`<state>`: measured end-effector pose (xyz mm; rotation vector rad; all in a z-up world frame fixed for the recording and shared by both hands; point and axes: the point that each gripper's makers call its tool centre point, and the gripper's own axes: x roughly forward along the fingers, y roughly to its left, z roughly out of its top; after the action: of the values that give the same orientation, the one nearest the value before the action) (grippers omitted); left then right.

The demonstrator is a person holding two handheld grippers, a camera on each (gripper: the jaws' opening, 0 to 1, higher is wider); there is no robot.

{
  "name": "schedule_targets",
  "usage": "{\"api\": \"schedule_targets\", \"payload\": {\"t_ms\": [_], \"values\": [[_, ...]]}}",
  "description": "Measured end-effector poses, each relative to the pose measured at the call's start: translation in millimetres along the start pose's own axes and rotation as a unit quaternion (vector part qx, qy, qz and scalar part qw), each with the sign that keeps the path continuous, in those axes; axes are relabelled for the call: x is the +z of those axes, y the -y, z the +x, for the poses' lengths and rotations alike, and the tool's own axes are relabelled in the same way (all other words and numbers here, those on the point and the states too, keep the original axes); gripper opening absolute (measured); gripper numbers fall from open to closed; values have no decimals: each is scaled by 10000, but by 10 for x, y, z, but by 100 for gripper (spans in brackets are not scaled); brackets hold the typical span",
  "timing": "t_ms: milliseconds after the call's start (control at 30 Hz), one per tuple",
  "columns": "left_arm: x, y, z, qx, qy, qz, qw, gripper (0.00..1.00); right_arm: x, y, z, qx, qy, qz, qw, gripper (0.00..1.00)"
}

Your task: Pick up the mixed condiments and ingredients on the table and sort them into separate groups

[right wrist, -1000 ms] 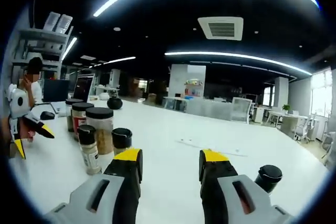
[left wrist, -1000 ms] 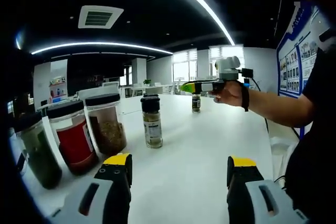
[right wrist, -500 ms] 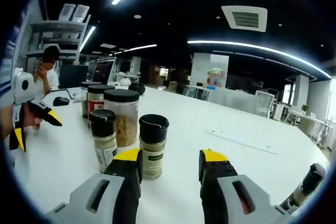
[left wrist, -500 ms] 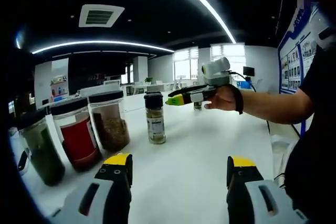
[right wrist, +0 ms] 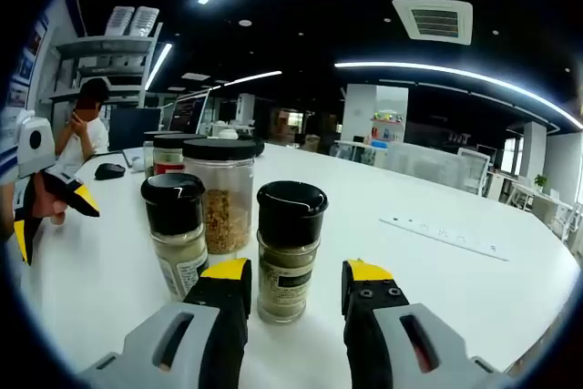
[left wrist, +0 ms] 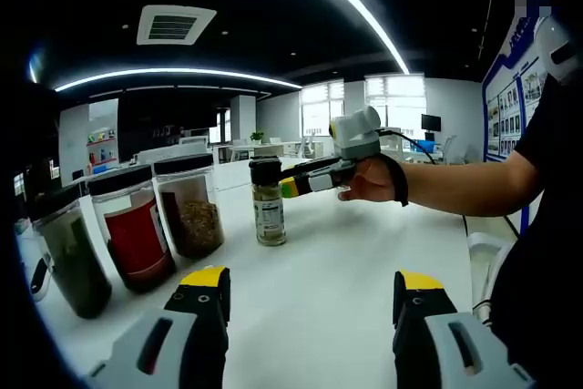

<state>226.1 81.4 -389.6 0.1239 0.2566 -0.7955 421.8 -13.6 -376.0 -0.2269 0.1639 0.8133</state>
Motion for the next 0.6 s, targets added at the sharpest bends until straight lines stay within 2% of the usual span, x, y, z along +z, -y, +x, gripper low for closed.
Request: {"api": "schedule_targets", "payload": {"t_ms": [200,300,400,600], "values": [[-23,17,8,-23,-24,-19,10000,72,-17,-29,83,47,4,125,9999,38],[-29,32,8,-42,-23,-26,10000,72,-36,-47,125,61,-2,109,9999,32],[-47,27,-3,-37,-37,-39,10000,72,-50,-63,145,104,12,329,9994,28],[-68,-4,-51,5,-45,-66,10000,72,-51,-36,156,54,49,390,9992,27]]}}
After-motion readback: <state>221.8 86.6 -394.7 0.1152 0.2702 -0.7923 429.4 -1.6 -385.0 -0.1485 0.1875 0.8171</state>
